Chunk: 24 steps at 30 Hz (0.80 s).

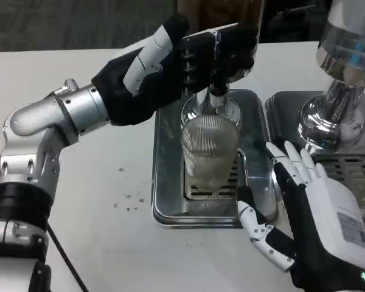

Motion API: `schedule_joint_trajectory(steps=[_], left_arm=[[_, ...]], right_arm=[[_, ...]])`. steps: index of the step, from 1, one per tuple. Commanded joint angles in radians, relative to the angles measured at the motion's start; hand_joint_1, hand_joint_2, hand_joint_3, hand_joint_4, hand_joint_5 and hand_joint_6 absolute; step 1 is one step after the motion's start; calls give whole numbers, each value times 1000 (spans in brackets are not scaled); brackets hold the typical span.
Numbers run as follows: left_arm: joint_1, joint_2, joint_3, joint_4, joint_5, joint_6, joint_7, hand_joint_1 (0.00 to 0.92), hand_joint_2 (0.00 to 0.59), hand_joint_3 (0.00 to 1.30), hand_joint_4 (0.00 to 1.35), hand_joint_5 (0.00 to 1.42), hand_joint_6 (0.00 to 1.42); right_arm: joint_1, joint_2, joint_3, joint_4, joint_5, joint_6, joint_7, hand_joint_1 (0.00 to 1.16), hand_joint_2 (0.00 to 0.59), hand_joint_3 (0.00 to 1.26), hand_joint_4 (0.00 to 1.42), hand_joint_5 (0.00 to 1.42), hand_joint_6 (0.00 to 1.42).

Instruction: Grasp the cup under the faucet to collect the drink, then remove the cup.

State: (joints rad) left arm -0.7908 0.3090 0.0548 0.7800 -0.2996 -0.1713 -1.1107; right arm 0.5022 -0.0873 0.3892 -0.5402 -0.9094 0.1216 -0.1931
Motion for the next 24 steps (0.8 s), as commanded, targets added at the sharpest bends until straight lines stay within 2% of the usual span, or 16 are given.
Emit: schedule_joint_trajectory(steps=[1,14,19,22,24], left_arm=[[30,4,-31,4,52,-84,-7,0,62,108,11,85,0],[53,18,-82,29,138,-260,29,0,67,106,9,83,0],[50,18,-92,40,141,-279,38,0,66,110,15,78,0],[64,39,-127,33,208,-400,78,0,65,113,17,75,0],[68,44,-140,40,222,-438,94,0,65,114,18,74,0]], right_arm=[[28,53,72,6,9,3,-15,400,476,165,54,15,0],[33,52,72,0,13,4,-13,400,476,165,54,15,0],[33,51,69,-4,17,6,-9,400,476,165,54,16,0],[32,50,68,-6,18,6,-7,400,476,165,54,16,0],[32,50,68,-8,19,7,-6,400,476,165,54,16,0]])
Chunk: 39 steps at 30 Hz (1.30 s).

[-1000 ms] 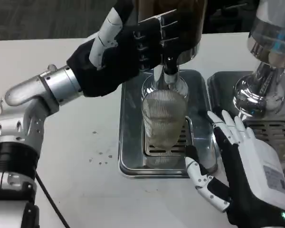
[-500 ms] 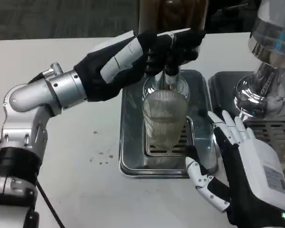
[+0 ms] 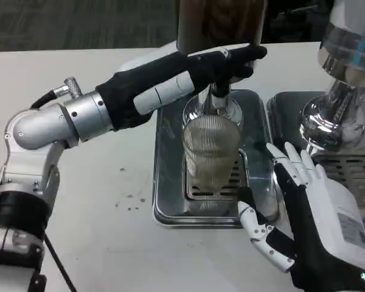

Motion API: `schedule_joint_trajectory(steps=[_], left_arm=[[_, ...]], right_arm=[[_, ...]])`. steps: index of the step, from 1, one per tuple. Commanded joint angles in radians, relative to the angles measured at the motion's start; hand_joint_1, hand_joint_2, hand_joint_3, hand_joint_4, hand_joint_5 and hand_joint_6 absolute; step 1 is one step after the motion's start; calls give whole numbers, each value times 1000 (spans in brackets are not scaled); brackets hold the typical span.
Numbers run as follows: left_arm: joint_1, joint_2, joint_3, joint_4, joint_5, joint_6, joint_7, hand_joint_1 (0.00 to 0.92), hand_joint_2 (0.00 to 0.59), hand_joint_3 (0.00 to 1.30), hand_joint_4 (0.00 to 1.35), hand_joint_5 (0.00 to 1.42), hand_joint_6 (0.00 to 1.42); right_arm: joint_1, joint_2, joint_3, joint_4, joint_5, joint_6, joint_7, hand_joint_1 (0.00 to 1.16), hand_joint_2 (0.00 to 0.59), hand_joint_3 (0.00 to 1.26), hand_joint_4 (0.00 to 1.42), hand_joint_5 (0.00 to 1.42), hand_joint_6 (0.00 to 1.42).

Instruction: Grasp the cup under the faucet to collect the drink, then remove the cup.

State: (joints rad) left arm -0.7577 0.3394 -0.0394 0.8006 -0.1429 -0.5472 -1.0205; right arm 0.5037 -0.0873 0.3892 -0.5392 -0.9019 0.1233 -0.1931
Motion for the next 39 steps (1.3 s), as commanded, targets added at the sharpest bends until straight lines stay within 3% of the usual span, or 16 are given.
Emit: schedule_joint_trajectory(steps=[1,12,18,21,27,28,31,39], left_arm=[[36,15,-51,23,69,-75,11,0,65,112,16,74,0],[45,31,-96,31,106,-164,67,0,58,106,7,59,0],[41,40,-109,46,126,-201,92,0,58,106,7,59,0],[39,44,-119,51,133,-219,105,0,58,106,7,57,0],[37,55,-138,56,152,-249,132,0,57,106,7,50,0],[37,55,-139,56,156,-252,136,0,57,106,7,49,0],[37,58,-142,56,165,-257,147,0,58,106,7,48,0],[34,62,-154,67,168,-262,166,0,60,106,7,47,0]], right_arm=[[30,50,67,-9,12,5,-5,399,476,165,54,17,0],[26,44,52,-14,54,-1,0,398,476,166,54,27,0],[15,39,35,-1,137,-22,-2,396,472,161,54,27,0],[9,34,23,11,198,-43,-7,423,416,138,54,38,27],[-5,28,2,33,285,-76,-9,459,401,137,54,39,32],[-7,28,-1,38,301,-82,-7,508,354,108,61,47,66],[-16,30,-11,52,345,-94,-1,559,325,85,55,50,86],[-61,13,-43,93,484,-108,77,618,244,0,5,8,80]])
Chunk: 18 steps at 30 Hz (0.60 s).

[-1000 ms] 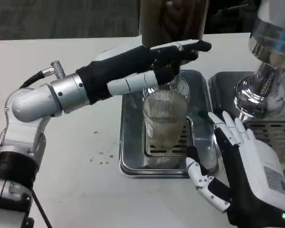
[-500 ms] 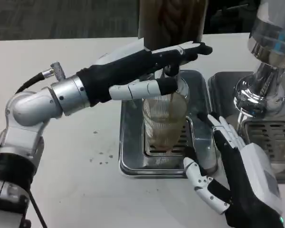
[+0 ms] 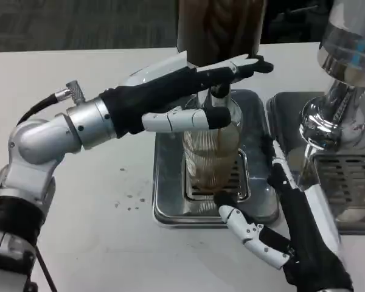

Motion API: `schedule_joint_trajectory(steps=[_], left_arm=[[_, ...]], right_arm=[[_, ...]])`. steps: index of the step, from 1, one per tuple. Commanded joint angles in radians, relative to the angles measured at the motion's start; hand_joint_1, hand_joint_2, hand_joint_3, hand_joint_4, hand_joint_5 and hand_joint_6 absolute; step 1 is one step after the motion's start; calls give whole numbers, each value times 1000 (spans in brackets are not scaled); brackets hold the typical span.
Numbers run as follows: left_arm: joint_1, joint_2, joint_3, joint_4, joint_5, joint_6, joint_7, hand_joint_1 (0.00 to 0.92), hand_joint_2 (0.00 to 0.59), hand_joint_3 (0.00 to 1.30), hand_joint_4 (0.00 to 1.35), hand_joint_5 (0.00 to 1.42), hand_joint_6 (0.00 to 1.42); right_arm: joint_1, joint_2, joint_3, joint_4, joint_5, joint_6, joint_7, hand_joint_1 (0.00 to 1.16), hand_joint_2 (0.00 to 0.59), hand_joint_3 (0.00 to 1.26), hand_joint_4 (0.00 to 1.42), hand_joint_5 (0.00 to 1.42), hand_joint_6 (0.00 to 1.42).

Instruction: Grasp the cup under the faucet to collect the drink, then remove the cup.

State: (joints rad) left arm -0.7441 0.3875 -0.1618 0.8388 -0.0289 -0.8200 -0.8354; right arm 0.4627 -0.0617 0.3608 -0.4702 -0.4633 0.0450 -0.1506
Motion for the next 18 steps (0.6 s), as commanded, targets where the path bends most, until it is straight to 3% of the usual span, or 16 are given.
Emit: schedule_joint_trajectory(steps=[1,10,18], left_arm=[[20,14,-33,30,53,10,-18,0,60,106,7,47,0],[21,21,-39,34,49,6,-9,0,60,106,7,47,0],[25,28,-36,34,46,4,-7,0,60,111,12,47,0]], right_arm=[[-24,-16,-17,29,52,-31,41,635,241,0,1,2,69],[-73,-22,-45,119,112,-53,61,660,230,0,0,0,33],[-120,-14,-64,217,111,-92,32,680,208,0,0,0,0]])
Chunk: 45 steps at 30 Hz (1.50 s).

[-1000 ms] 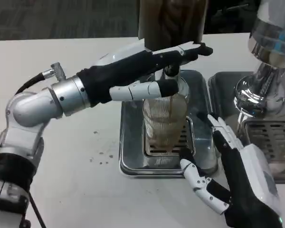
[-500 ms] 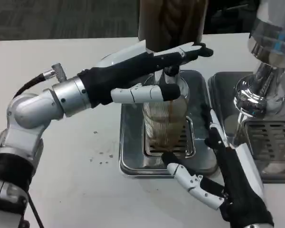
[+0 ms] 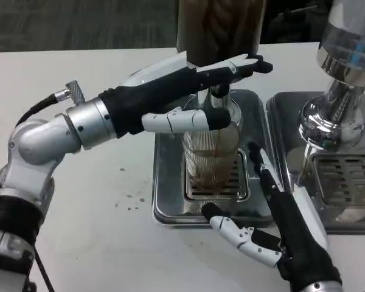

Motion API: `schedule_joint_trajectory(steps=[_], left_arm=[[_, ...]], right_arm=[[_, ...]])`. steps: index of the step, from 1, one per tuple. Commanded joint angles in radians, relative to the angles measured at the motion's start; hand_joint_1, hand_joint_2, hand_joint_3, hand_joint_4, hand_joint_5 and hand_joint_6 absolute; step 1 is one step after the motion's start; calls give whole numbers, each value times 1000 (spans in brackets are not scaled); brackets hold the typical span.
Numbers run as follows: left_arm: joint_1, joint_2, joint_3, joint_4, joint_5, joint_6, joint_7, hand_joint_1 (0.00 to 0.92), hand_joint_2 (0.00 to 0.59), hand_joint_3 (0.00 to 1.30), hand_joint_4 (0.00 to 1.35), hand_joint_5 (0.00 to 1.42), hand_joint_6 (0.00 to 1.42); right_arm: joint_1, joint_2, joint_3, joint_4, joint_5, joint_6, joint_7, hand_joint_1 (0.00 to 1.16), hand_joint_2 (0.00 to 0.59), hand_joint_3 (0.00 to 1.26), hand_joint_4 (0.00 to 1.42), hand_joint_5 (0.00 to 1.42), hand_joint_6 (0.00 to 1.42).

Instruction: Grasp the cup under the faucet to collect the drink, then remove the cup.

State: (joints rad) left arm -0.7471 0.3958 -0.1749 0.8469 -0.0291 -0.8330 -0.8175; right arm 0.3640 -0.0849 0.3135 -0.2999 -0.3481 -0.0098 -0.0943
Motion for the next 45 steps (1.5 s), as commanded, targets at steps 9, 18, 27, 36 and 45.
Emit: schedule_joint_trajectory(steps=[9,18,27,36,45], left_arm=[[32,26,-21,22,41,21,-24,0,62,115,16,46,0],[40,29,-21,14,39,27,-24,0,69,130,27,46,0],[49,32,-19,2,36,34,-24,0,70,136,28,46,0],[59,34,-19,-9,34,41,-24,0,70,136,28,46,0],[74,32,-11,-25,13,55,-32,0,70,137,34,46,0]], right_arm=[[-74,16,-27,132,-23,-61,-54,687,205,0,0,0,0],[-138,16,-44,206,-18,-62,-53,690,204,0,0,0,0],[-180,22,-53,254,-10,-63,-51,687,208,0,0,0,0],[-217,33,-55,288,-8,-64,-47,683,212,0,0,0,0],[-238,34,-57,301,-9,-62,-43,681,213,0,0,0,0]])
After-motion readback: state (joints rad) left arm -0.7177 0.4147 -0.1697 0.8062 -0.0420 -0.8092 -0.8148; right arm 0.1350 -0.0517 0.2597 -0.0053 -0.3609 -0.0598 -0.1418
